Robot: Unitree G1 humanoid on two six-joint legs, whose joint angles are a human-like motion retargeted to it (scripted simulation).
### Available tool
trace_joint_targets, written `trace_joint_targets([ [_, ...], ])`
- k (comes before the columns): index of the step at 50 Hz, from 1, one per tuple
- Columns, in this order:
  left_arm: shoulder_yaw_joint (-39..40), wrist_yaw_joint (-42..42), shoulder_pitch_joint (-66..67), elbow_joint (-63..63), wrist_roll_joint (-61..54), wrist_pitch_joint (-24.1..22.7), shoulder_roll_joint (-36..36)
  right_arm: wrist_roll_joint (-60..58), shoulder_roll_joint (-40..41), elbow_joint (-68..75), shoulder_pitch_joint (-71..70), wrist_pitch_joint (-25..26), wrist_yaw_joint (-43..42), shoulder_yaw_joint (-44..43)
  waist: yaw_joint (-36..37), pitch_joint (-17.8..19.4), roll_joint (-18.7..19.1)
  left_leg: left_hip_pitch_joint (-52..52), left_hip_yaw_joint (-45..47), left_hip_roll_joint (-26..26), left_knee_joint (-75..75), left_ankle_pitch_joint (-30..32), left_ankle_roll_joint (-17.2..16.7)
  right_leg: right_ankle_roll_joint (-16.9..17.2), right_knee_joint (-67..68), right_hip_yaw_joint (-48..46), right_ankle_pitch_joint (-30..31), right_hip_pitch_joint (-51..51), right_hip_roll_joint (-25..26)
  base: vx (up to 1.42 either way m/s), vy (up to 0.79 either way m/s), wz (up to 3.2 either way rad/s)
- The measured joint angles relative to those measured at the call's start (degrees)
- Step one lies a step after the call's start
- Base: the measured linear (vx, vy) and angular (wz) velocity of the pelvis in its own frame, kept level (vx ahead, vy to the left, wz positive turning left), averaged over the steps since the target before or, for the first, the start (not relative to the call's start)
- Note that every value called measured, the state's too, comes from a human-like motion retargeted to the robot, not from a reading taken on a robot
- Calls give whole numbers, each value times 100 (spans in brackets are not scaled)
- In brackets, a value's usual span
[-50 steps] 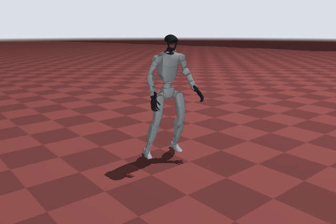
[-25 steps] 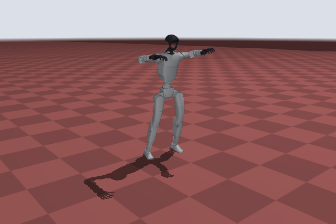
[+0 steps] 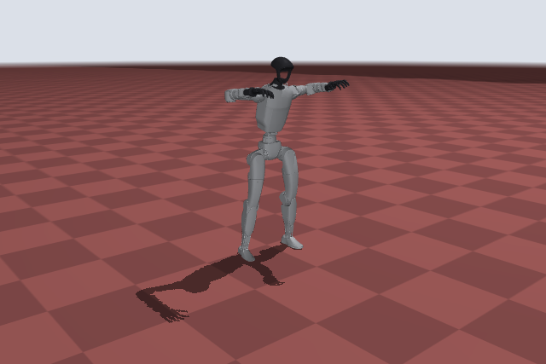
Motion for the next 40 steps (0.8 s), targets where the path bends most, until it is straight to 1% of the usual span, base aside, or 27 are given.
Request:
trace_joint_targets([
  [2, 7, -41, 109, -16, 88, -13, -37, 66, -44, -34, 48, -167, -165, 38, -19, -44, 29, -28, 29, 73, -6, 22, -69, -60, -5, -35, -49, -21, 55, -14, -4, -4],
  [6, -7, -61, 89, -42, 21, 15, -108, 66, -77, -33, -53, -204, -196, 148, -21, 63, 8, -66, 78, 113, -78, 46, -56, -58, -25, -42, -80, -98, 82, -14, -3, -7],
  [7, -215, -336, -149, -159, -887, -73, -216, 72, -86, -20, -229, -168, -159, 329, -30, 104, -9, -66, 100, 121, -98, 50, -46, -67, -21, -41, -101, -117, 84, -14, -2, -13],
  [8, -801, -1149, -810, -492, -3572, -358, -511, 86, -111, 26, -666, -61, -63, 788, -56, 157, -49, -60, 138, 127, -127, 67, -27, -96, -6, -34, -129, -144, 84, -14, -2, -15],
  [9, -1052, -1467, -1077, -592, -4520, -433, -621, 63, -135, 44, -828, -15, -24, 977, -67, 194, -51, -58, 154, 134, -146, 79, -24, -108, -7, -34, -149, -153, 89, -14, -2, -12],
  [17, -1463, -1553, -1381, -659, -4881, -304, -728, -90, -176, 54, -929, 88, 76, 1174, -86, 554, 11, -61, 161, 163, -235, 207, -65, -125, -92, -29, -62, -168, 121, -12, -1, -4],
  [23, -1508, -1496, -1438, -683, -5126, -271, -833, -213, -172, 59, -899, 159, 63, 1136, -155, 833, 52, -94, 125, 159, -375, 335, -126, -121, -154, -96, 65, -217, 114, -12, 0, 7],
  [30, -1546, -1468, -1459, -724, -5194, -257, -948, -279, -148, 66, -905, 159, 33, 1139, -182, 1038, 114, -142, 119, 170, -538, 418, -168, -135, -225, -203, -44, -262, 114, -10, 1, 5],
  [33, -1571, -1427, -1465, -755, -5143, -254, -977, -312, -167, 59, -952, 154, 50, 1206, -165, 1066, 114, -154, 182, 176, -554, 309, -143, -126, -254, -231, -140, -274, 105, -8, 1, -3],
  [40, -1583, -1272, -1435, -743, -4770, -234, -954, -342, -206, -3, -1103, 102, 120, 1399, -138, 1006, 39, -152, 356, 117, -461, -375, 2, -51, -250, -250, -451, -290, 24, -2, 1, -2],
])
